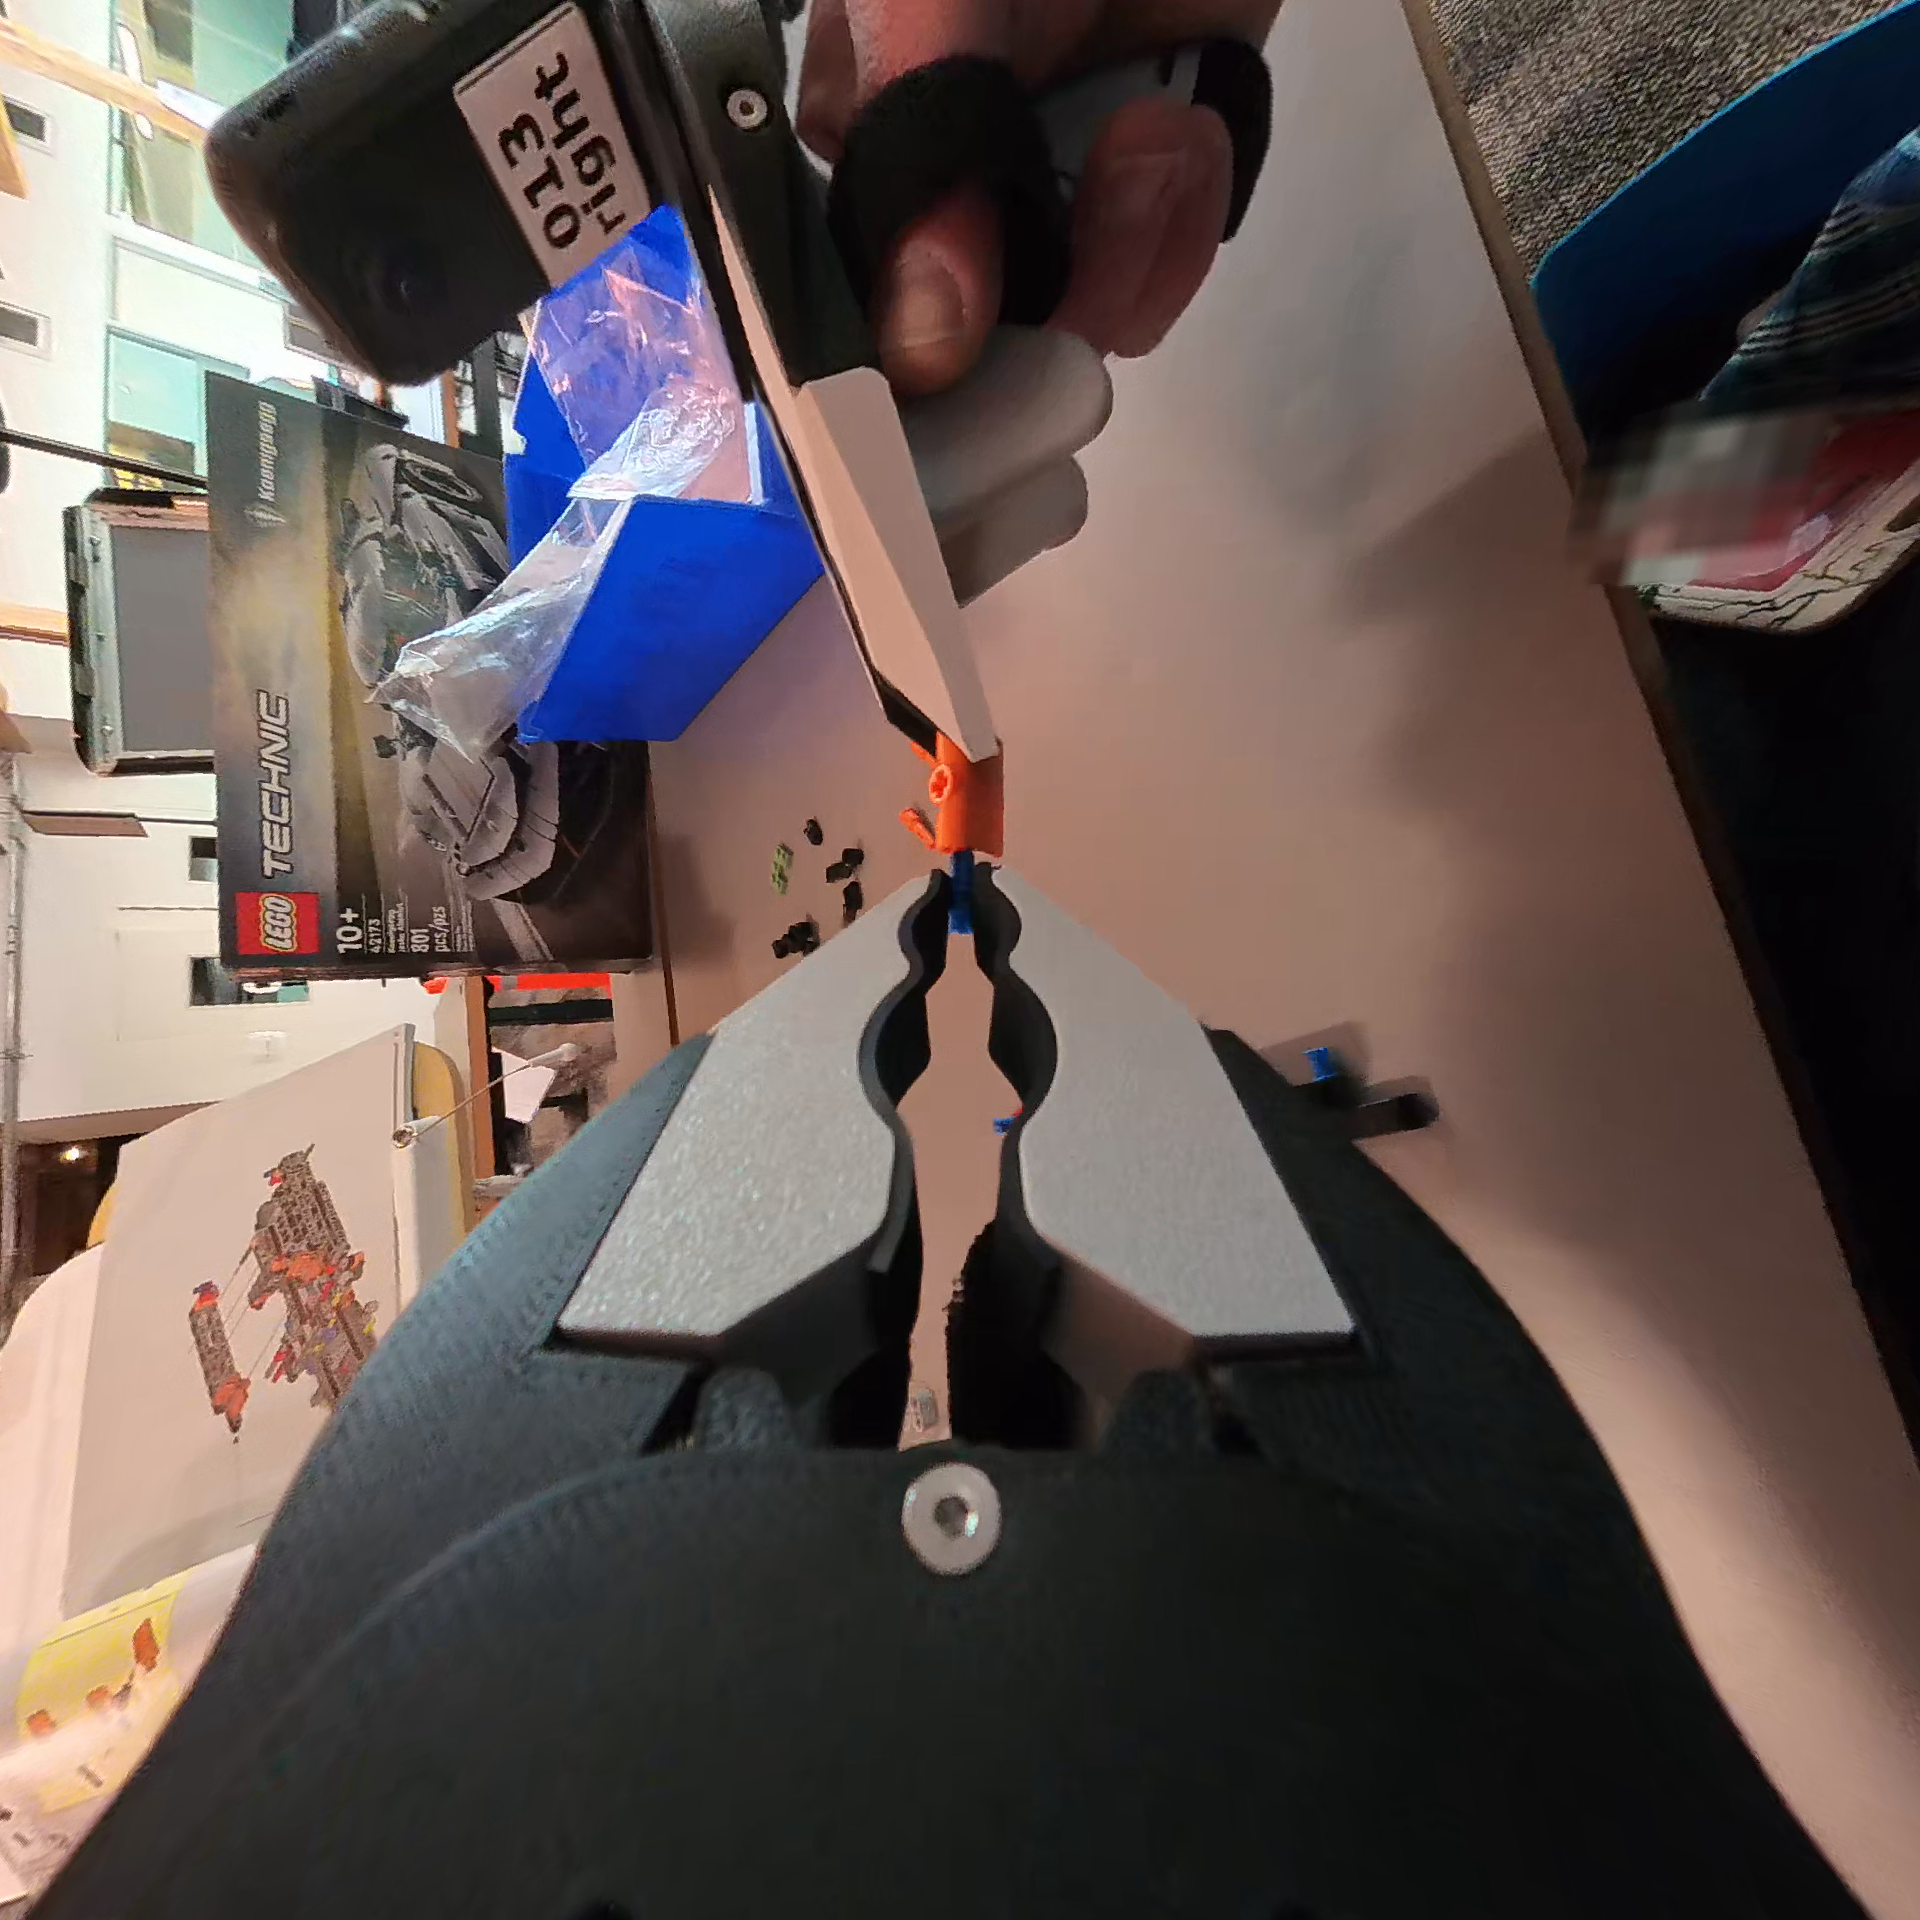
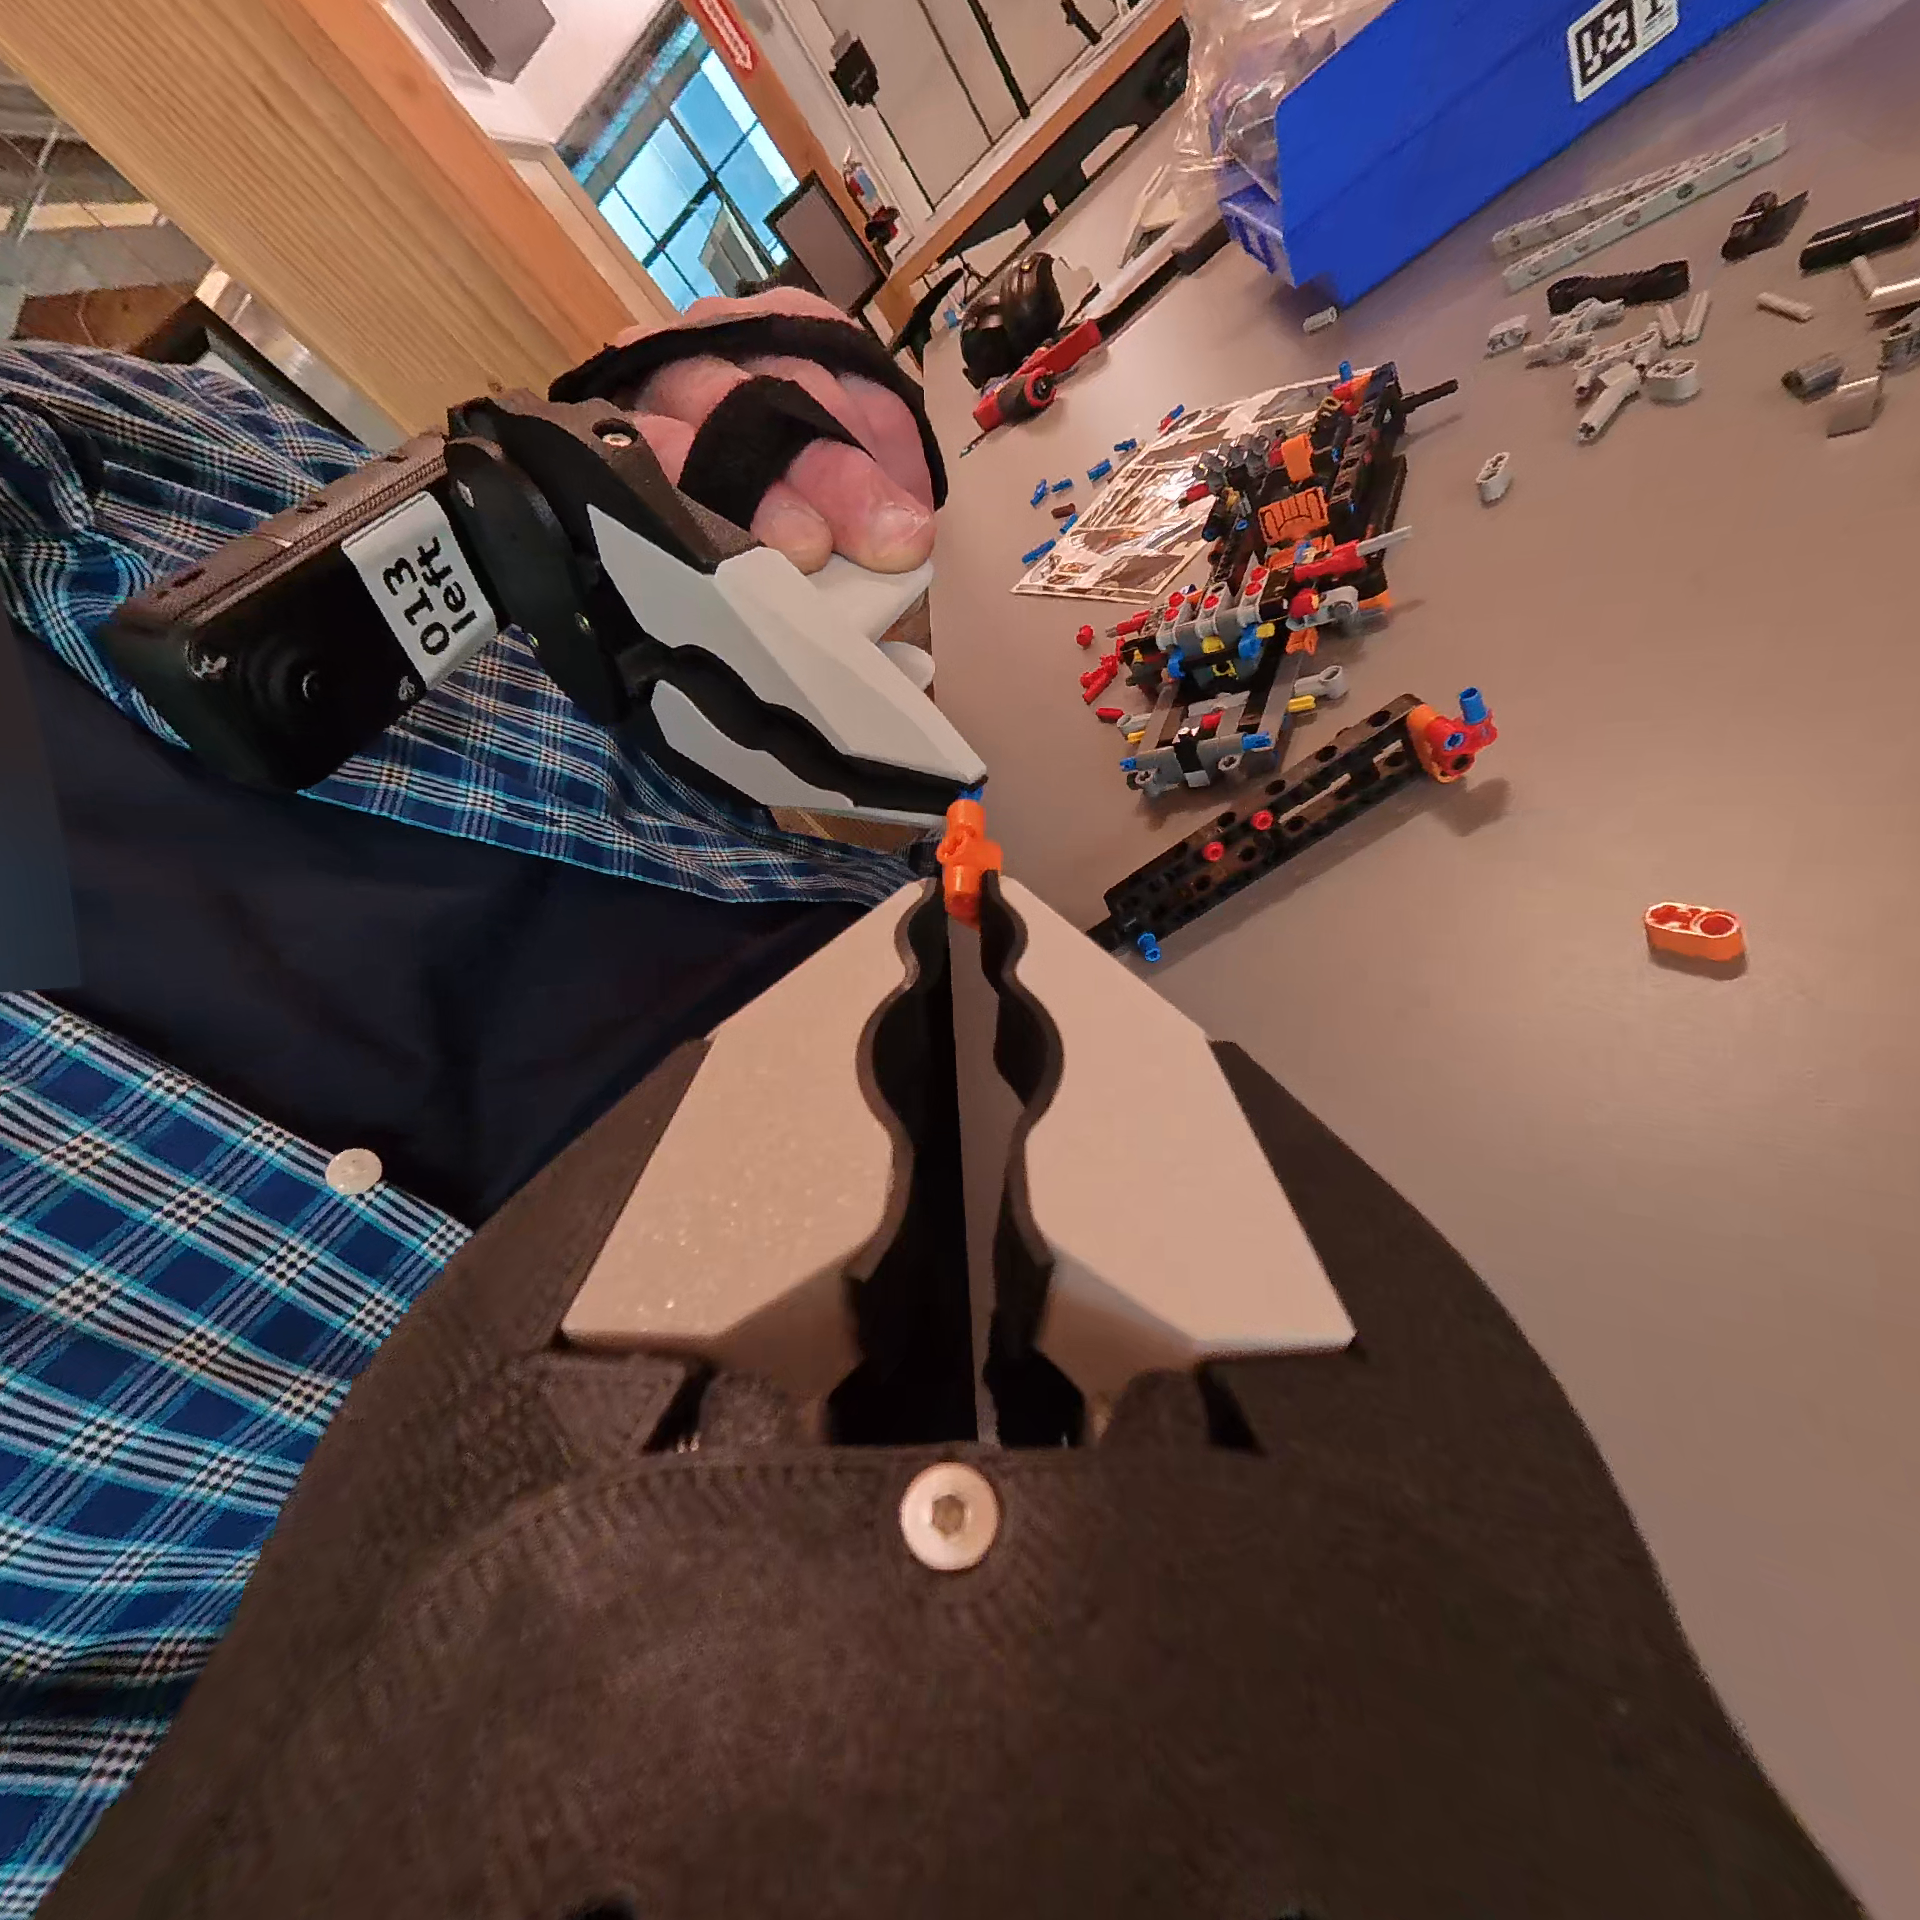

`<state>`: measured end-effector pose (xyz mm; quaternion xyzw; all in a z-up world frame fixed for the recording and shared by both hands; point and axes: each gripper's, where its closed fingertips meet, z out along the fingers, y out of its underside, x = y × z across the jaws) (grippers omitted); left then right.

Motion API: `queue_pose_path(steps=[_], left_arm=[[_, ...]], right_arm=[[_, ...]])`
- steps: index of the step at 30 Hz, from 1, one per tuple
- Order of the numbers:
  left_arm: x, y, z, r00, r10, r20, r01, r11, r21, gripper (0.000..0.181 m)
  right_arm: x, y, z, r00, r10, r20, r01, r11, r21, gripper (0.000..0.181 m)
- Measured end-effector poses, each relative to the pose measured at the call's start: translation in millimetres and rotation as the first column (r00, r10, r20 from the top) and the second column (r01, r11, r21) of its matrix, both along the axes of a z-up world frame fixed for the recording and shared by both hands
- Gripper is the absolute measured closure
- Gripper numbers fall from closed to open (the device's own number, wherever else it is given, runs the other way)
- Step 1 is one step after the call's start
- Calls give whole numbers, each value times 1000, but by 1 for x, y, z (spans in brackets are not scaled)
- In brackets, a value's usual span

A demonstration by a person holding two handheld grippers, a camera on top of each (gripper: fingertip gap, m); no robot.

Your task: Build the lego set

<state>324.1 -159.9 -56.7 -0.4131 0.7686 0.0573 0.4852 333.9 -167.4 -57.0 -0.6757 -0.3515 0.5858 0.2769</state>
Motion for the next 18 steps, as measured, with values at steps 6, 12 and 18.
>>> queue_pose_path(steps=[6,12,18], left_arm=[[0,1,2,1000,-9,-1,9,1000,8,178],[-2,4,9,1000,4,27,-3,1000,-23,178],[-4,4,6,1000,-8,-22,9,1000,21,179]], right_arm=[[-1,1,1,1000,-7,-3,7,1000,12,178],[-5,3,5,999,-13,39,10,997,75,177],[-8,4,6,997,-1,78,-4,998,68,178]])
